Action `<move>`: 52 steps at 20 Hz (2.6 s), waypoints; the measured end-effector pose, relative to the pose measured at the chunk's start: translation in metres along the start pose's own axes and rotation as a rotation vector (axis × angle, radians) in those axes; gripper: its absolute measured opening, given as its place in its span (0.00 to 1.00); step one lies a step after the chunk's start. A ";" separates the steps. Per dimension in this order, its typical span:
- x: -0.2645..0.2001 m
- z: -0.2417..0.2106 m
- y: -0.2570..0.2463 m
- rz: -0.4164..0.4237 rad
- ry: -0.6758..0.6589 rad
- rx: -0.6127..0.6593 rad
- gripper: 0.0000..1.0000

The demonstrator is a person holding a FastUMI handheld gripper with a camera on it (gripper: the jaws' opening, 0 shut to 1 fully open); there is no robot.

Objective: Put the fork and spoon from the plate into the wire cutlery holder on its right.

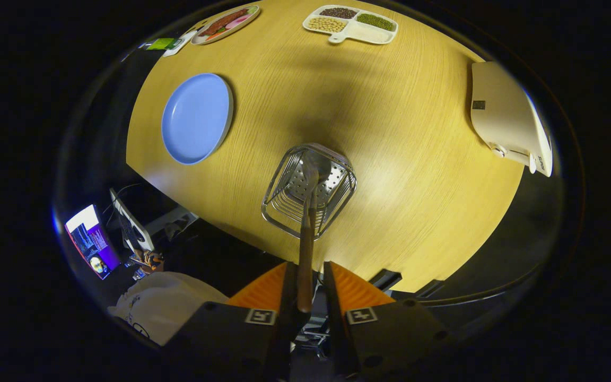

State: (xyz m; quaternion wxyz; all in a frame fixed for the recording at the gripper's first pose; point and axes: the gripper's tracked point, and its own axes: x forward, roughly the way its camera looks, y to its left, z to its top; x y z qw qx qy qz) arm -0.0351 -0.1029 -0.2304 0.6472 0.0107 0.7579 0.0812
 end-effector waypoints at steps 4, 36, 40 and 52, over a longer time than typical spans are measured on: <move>-0.012 0.003 0.010 0.037 -0.115 -0.005 0.93; -0.279 -0.057 0.072 -0.352 -1.719 0.245 0.99; -0.318 -0.070 0.063 -0.419 -1.832 0.243 0.99; -0.326 -0.079 0.015 -0.257 -1.854 0.181 0.99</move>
